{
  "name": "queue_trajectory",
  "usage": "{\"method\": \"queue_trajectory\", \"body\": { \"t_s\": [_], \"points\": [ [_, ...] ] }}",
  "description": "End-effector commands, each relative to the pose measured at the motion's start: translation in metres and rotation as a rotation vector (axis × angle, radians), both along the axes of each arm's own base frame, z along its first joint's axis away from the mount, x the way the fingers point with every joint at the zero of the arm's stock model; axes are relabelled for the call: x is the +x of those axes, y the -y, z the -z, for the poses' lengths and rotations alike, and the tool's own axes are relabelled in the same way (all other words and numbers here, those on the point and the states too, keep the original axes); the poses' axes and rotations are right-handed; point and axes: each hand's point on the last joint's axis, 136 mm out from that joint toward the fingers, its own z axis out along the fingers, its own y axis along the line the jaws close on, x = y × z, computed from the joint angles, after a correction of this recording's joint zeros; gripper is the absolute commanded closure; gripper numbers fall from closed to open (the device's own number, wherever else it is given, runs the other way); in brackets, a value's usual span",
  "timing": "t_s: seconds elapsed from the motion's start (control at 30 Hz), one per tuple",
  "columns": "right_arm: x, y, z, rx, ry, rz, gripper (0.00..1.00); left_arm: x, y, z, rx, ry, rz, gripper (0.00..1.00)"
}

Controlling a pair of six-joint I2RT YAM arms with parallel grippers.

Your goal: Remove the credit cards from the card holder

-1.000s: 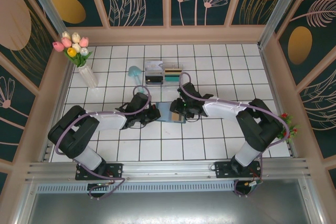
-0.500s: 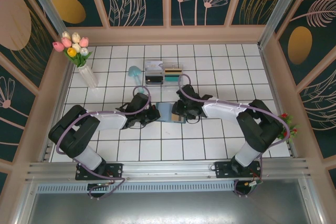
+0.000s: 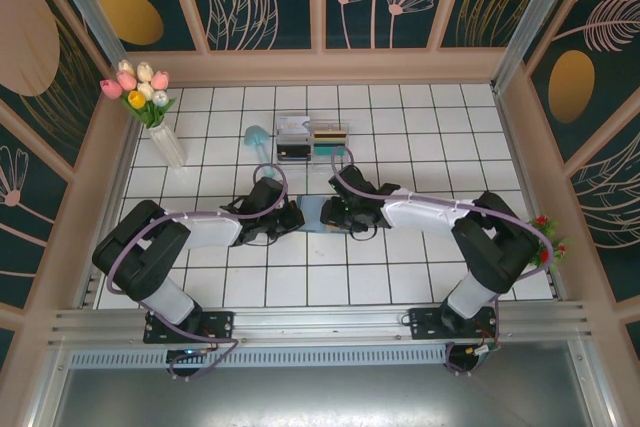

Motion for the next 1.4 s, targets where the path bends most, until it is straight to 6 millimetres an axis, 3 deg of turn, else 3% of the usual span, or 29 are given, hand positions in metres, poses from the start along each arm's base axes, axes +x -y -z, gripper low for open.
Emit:
{"method": "queue_trajectory", "body": {
  "t_s": [0.0, 0.23, 0.57, 0.87, 1.17, 1.27, 1.37],
  "points": [
    [-0.001, 0.012, 0.009, -0.061, -0.034, 0.035, 0.50, -0.003, -0.004, 0.008, 0.047, -0.018, 0.010, 0.99],
    [-0.001, 0.024, 0.021, -0.101, -0.056, 0.072, 0.42, -0.003, -0.003, 0.008, 0.046, -0.018, 0.012, 0.99],
    [-0.002, 0.030, 0.025, -0.122, -0.060, 0.084, 0.41, -0.003, -0.002, 0.007, 0.042, -0.017, 0.010, 0.99],
    [-0.005, 0.020, 0.030, -0.085, -0.078, 0.047, 0.40, -0.003, -0.002, 0.008, 0.042, -0.021, 0.015, 0.99],
    [0.005, -0.023, 0.010, 0.178, -0.040, -0.036, 0.40, -0.006, -0.004, 0.011, 0.049, -0.029, 0.018, 0.99],
    [0.010, -0.022, 0.001, 0.213, -0.012, -0.023, 0.40, -0.006, -0.005, 0.011, 0.057, -0.028, 0.018, 0.99],
    [0.017, -0.008, -0.002, 0.186, 0.007, 0.021, 0.40, -0.007, -0.007, 0.012, 0.064, -0.030, 0.014, 0.99]
  ]
}}
